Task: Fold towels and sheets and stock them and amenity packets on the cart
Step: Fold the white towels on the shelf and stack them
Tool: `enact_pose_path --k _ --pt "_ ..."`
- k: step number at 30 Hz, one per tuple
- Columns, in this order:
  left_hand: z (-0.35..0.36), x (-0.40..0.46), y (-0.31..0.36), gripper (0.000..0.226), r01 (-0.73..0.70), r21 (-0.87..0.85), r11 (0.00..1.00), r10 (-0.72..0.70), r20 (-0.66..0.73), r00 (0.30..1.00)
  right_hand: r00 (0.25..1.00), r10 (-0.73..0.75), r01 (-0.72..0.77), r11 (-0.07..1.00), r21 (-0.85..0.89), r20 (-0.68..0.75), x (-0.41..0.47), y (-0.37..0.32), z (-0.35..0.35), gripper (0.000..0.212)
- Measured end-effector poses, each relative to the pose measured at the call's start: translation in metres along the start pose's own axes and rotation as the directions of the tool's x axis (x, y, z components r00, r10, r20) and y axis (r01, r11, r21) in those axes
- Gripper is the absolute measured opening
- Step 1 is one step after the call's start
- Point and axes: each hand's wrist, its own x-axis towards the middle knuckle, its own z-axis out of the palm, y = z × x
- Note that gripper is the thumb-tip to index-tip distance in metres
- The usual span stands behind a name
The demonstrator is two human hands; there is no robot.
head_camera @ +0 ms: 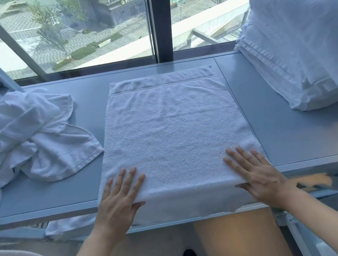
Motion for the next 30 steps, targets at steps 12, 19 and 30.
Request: enact_pose_path --k 12,19,30 --pt "-0.048 -0.035 0.006 0.045 -0.023 -0.005 1.000 0.021 -0.274 0.962 0.945 0.089 -0.079 0.996 0.045 -0.314 -0.035 -0.057 -0.032 0.024" --pt "-0.080 -0.110 0.001 0.010 0.039 -0.133 0.990 -0.081 -0.327 0.942 0.948 0.179 -0.154 0.982 0.113 -0.264 -0.069 -0.111 -0.080 0.022" --pt "-0.129 -0.219 0.012 0.014 0.117 -0.296 0.948 -0.241 -0.429 0.870 0.888 0.294 -0.235 0.951 0.200 -0.353 -0.149 -0.194 -0.138 0.010"
